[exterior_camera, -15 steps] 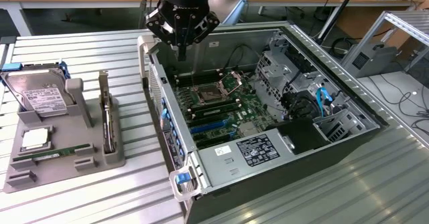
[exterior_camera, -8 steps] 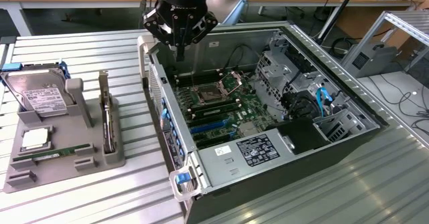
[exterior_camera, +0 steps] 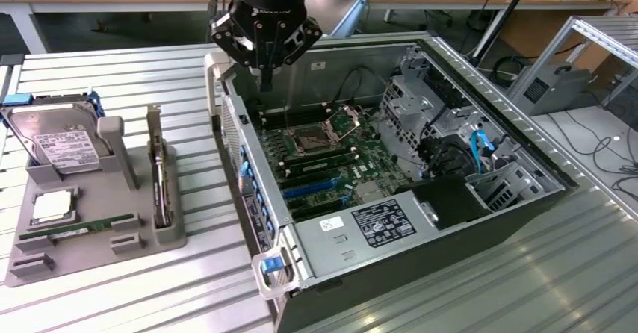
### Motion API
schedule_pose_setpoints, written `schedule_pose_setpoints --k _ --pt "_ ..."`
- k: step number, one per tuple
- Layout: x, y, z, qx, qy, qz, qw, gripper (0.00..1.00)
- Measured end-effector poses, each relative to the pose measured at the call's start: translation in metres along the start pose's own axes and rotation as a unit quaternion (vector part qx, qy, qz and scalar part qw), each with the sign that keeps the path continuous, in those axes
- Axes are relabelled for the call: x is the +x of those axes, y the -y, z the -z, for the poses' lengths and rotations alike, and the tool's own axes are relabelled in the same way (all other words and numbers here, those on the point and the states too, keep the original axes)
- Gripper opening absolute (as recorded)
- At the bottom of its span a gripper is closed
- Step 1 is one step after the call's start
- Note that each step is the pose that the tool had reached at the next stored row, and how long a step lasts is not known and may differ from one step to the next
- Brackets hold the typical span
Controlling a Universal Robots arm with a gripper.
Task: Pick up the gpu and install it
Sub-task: 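Reach for the gpu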
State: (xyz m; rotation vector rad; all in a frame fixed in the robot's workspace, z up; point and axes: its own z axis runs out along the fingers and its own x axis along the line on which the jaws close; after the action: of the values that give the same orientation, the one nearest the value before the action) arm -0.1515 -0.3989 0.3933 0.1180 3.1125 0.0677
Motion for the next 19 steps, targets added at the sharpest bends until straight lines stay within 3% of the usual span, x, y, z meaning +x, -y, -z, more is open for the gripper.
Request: schedule_pose_setpoints --k 19 --pt "0.0083 0.0007 0.0002 0.0 0.0 0.0 1.0 0.11"
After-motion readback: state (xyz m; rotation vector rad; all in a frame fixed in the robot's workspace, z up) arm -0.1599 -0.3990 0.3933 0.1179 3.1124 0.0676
